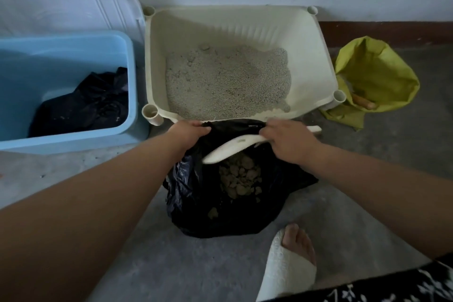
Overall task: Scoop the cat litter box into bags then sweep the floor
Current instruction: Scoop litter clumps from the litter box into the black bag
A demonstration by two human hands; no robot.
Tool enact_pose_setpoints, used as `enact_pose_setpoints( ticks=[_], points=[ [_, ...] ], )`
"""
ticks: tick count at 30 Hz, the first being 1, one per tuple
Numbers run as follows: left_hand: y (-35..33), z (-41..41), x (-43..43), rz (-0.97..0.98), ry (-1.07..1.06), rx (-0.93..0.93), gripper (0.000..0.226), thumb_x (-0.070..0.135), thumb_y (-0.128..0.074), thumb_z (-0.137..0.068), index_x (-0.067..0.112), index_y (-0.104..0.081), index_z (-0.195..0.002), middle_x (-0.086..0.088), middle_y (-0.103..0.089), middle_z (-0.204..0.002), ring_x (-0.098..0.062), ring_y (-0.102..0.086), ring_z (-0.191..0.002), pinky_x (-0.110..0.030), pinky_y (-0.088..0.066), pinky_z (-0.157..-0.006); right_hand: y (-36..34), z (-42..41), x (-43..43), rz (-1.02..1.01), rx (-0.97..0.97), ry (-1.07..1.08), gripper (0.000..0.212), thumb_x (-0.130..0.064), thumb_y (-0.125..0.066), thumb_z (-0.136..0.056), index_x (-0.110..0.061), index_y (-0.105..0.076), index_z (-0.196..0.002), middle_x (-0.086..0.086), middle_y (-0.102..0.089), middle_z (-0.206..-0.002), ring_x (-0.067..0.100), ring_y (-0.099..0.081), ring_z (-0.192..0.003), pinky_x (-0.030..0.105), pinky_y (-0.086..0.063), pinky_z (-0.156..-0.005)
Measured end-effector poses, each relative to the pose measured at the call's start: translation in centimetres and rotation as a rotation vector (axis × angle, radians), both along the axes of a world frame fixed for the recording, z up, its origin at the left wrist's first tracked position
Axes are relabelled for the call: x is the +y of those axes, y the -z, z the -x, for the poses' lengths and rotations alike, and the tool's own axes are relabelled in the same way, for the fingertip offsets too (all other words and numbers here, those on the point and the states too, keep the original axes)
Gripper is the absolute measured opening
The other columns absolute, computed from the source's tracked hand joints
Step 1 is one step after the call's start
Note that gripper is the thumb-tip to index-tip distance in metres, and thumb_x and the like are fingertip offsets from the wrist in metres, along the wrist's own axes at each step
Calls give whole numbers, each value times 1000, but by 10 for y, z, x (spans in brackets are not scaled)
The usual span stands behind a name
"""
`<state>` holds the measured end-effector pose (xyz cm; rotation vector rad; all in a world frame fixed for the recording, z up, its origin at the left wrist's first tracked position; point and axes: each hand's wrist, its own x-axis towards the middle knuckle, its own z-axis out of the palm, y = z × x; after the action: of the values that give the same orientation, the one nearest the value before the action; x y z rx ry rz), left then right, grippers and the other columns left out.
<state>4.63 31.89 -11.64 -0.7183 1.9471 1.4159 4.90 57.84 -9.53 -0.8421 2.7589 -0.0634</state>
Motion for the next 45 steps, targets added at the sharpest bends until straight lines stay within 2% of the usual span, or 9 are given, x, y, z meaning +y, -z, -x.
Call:
enact_pose_setpoints(
  ticks=[4,7,10,15,19,24,28,33,45],
  points=[
    [-4,1,-1,-48,-27,5,33,26,-70,-84,14,-69,-115,-12,-68,-116,-29,-64,-107,-42,-50,-100,-21,33,7,143,-171,347,40,-17,-69,-75,-22,-64,-115,5,-66,-101,25,-61,-93,34,-50,-82],
    [-4,3,-5,1,-6,-1,39,31,-66,-88,13,-65,-122,-8,-64,-123,-28,-60,-114,-43,-45,-104,-37,60,5,160,-376,477,54,-16,-78,-74,-16,-59,-125,3,-61,-99,20,-59,-82,29,-48,-75],
    [-2,3,-8,3,13,-17,38,32,-65,-88,15,-65,-122,-10,-63,-126,-30,-58,-116,-44,-44,-105,-41,84,-1,139,-393,578,43,-13,-76,-78,-12,-58,-117,8,-63,-97,24,-64,-66,32,-55,-56],
    [2,4,-10,-29,36,-33,38,32,-64,-89,14,-65,-122,-10,-64,-124,-30,-59,-116,-44,-44,-106,-54,119,-28,-214,-242,476,28,-13,-68,-84,-3,-62,-110,9,-60,-77,22,-60,-60,29,-49,-50],
    [2,6,-8,-44,40,-31,35,28,-61,-91,10,-65,-121,-11,-64,-123,-29,-59,-114,-43,-44,-105,-58,141,-60,-252,-196,509,30,-20,-62,-90,-1,-62,-113,7,-55,-64,20,-54,-51,27,-40,-46],
    [0,7,-5,-59,17,-53,33,26,-59,-93,12,-64,-123,-9,-63,-123,-25,-59,-112,-34,-45,-101,-39,149,-106,-328,-202,487,35,-10,-55,-91,-2,-54,-125,4,-50,-70,17,-46,-54,27,-34,-43],
    [-1,7,-7,-91,19,-58,31,24,-59,-94,11,-64,-121,-9,-63,-121,-25,-59,-111,-33,-46,-99,-10,146,-123,-303,-186,512,25,-7,-51,-91,-6,-55,-115,3,-46,-72,19,-49,-65,30,-40,-56],
    [6,7,-14,-88,32,-66,39,28,-61,-92,11,-61,-127,-10,-60,-129,-26,-56,-120,-40,-42,-108,13,157,-101,-194,-106,608,10,-5,-46,-92,-8,-56,-93,3,-51,-72,18,-48,-58,29,-40,-53],
    [10,8,-13,-76,40,-112,41,30,-61,-91,11,-60,-127,-11,-61,-127,-27,-57,-118,-40,-43,-106,-8,208,-82,-182,-83,330,17,-20,-59,-88,-24,-70,-100,5,-66,-94,30,-60,-88,39,-49,-83]
  ],
)
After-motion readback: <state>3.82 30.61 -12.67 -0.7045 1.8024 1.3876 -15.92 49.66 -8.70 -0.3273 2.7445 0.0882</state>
